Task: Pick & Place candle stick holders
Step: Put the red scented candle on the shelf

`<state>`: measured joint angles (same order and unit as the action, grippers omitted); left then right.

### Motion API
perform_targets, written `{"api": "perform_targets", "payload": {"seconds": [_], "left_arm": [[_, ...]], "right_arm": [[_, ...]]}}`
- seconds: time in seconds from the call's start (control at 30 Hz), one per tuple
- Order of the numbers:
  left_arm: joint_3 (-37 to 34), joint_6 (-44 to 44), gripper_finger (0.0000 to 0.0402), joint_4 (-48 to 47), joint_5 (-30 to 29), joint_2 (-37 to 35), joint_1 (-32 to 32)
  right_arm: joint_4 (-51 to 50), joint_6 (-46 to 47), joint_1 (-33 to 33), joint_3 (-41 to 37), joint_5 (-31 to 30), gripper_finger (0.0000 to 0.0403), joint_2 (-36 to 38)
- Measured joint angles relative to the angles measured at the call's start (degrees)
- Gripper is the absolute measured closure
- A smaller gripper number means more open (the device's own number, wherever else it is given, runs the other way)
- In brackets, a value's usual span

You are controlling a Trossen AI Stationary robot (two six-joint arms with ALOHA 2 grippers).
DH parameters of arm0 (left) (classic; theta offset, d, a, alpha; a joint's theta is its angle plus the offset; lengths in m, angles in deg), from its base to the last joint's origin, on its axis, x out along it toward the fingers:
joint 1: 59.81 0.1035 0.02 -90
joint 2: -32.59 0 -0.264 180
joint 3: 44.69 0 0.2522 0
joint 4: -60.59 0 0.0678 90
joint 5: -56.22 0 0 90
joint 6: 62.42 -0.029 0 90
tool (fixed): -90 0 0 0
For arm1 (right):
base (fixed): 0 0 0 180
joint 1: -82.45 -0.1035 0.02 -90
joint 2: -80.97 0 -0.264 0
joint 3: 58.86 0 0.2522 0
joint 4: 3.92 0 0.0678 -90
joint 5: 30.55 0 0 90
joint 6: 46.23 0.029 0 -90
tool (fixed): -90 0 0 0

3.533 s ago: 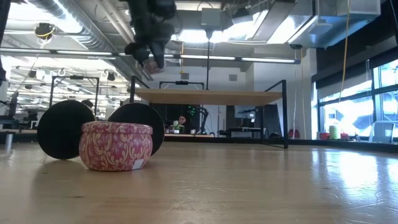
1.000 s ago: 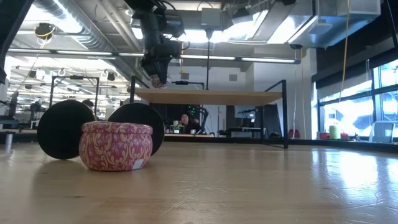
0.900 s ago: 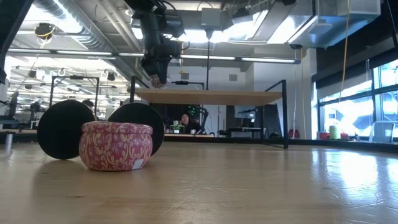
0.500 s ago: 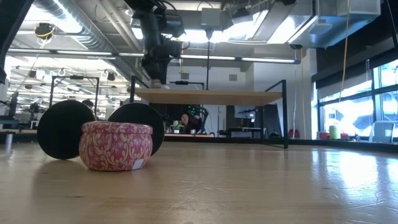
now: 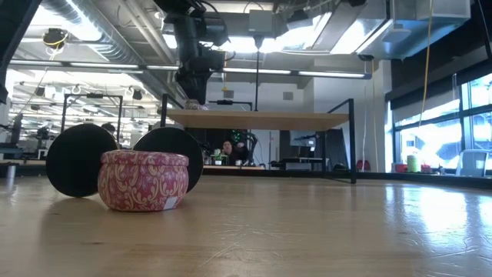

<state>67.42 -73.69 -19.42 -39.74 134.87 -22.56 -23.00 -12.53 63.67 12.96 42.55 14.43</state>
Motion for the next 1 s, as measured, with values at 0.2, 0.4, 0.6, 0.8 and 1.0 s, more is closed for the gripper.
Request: {"api": "perform_targets", "payload": {"seconds": [0.2,0.4,0.6,0.8,1.0], "left_arm": [[0.01,0.02,0.008,0.03,0.04,0.0,-0.02],[0.01,0.08,0.0079,0.43,-1.91,-0.11,-0.46],[0.02,0.87,0.0079,0.52,0.04,-0.17,-0.52],[0.02,1.01,0.0079,0.76,-0.21,-0.17,-1.19],[0.02,1.4,0.0079,2.45,-2.03,-0.17,-1.31]], "right_arm": [[0.0,0.0,0.01,0.0,0.02,0.0402,0.0],[-0.02,0.0,0.0,0.0,0.02,0.0402,0.0],[-0.02,0.0,0.02,0.0,0.02,0.0402,0.0],[-0.02,-0.01,0.02,0.0,0.02,0.0402,0.0],[-0.04,-0.02,0.01,0.0,0.02,0.0402,0.0]]}}
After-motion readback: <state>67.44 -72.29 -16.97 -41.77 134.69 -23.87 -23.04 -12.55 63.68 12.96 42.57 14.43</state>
